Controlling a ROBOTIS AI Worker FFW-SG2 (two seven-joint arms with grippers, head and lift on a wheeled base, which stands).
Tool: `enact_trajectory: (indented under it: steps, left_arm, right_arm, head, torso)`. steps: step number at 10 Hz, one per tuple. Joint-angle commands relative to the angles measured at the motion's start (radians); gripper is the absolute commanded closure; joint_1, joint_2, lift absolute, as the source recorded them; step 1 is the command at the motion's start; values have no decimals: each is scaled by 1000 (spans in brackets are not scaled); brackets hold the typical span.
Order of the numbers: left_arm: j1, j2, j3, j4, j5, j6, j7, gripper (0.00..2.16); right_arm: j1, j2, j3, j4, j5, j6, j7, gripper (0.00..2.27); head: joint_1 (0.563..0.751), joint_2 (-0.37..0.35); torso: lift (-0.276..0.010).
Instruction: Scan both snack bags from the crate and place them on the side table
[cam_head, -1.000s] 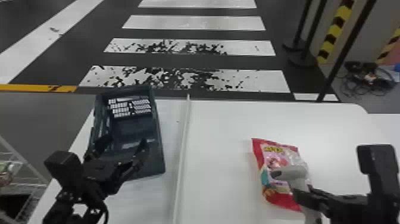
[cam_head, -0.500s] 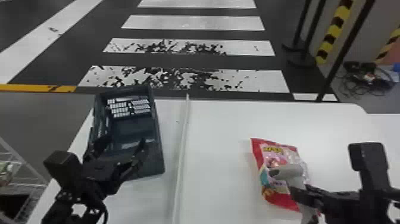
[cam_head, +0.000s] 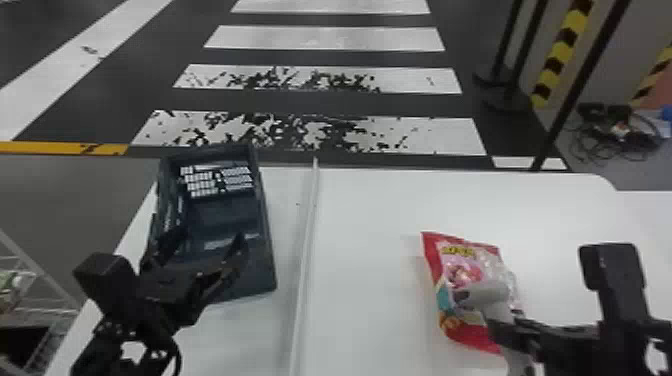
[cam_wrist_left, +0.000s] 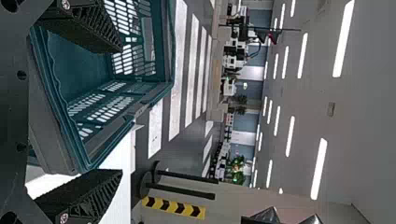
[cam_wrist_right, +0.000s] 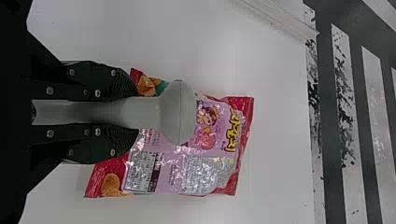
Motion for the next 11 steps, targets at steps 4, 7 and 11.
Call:
enact_trajectory:
  steps: [4,7,11]
  left_arm:
    - [1,0,0,2,0,0,0,80]
    - [1,2,0,5,2,0,0,80]
    - [0,0,0,9,0,-3,0,80]
  right_arm:
    - [-11,-2,-28,-5,-4,-10,-5,2253]
    - [-31,-17,-134,35,-19,-127,-58,2253]
    - [-63,-40,-218,231,-19,-434,-104,2253]
  head:
    - [695,31]
    - [695,-25]
    - [695,-125]
  torso:
    - [-95]
    - [-95]
    - [-95]
